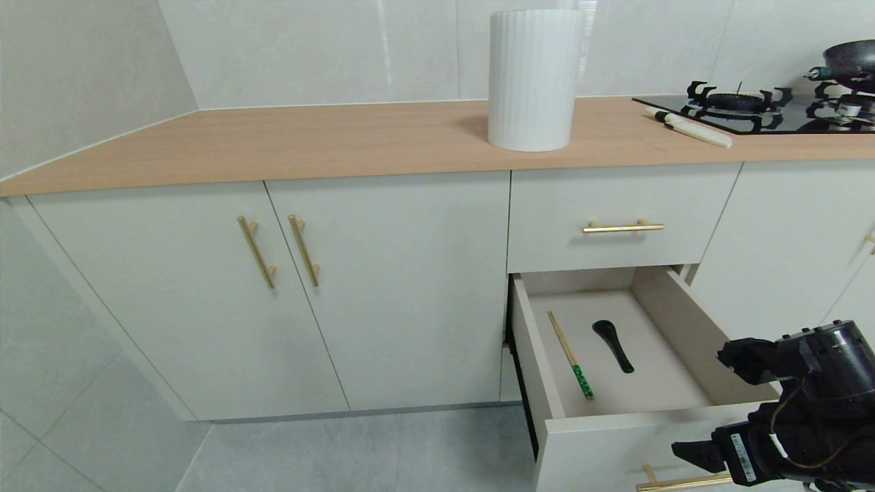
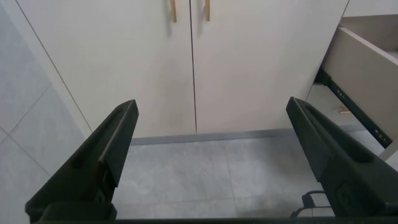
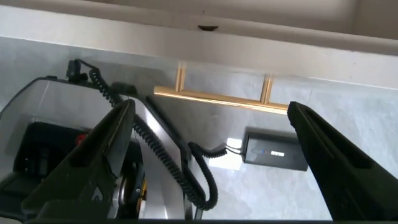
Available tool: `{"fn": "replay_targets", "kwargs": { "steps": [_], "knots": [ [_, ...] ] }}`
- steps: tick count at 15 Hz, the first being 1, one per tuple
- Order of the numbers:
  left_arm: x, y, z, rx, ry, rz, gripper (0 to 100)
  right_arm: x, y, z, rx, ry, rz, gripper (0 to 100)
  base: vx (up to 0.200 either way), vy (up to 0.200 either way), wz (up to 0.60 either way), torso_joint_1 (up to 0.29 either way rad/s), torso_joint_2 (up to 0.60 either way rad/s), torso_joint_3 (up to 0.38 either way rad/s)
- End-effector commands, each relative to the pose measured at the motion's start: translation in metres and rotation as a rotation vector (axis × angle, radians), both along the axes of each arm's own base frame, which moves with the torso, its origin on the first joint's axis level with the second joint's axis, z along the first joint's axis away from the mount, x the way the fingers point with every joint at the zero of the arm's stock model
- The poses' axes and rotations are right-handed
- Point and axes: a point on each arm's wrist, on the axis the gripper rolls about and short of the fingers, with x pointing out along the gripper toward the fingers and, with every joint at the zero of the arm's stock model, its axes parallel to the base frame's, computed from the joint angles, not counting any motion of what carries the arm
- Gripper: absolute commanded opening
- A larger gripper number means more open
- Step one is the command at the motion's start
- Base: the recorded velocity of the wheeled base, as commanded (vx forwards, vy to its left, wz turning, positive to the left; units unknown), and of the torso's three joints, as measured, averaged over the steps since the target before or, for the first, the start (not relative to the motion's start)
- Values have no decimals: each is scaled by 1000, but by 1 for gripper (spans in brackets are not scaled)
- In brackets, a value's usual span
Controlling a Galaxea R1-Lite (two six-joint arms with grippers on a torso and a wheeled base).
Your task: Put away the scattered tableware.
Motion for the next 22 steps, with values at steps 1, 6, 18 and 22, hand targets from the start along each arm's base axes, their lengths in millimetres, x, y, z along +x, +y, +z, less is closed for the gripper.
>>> {"fn": "replay_targets", "kwargs": {
  "steps": [1, 6, 18, 22],
  "knots": [
    [0, 0, 0, 0, 1, 0, 100, 2, 0, 0, -1, -16, -8, 100, 0, 0, 0, 0, 0, 0],
    [0, 0, 0, 0, 1, 0, 100, 18, 0, -6, -58, -9, -61, 100, 0, 0, 0, 0, 0, 0],
    [0, 0, 0, 0, 1, 0, 100, 93, 14, -3, -71, -70, -102, 100, 0, 0, 0, 0, 0, 0],
    [0, 0, 0, 0, 1, 0, 100, 122, 8, -8, -69, -82, -142, 100, 0, 0, 0, 0, 0, 0]
  ]
}}
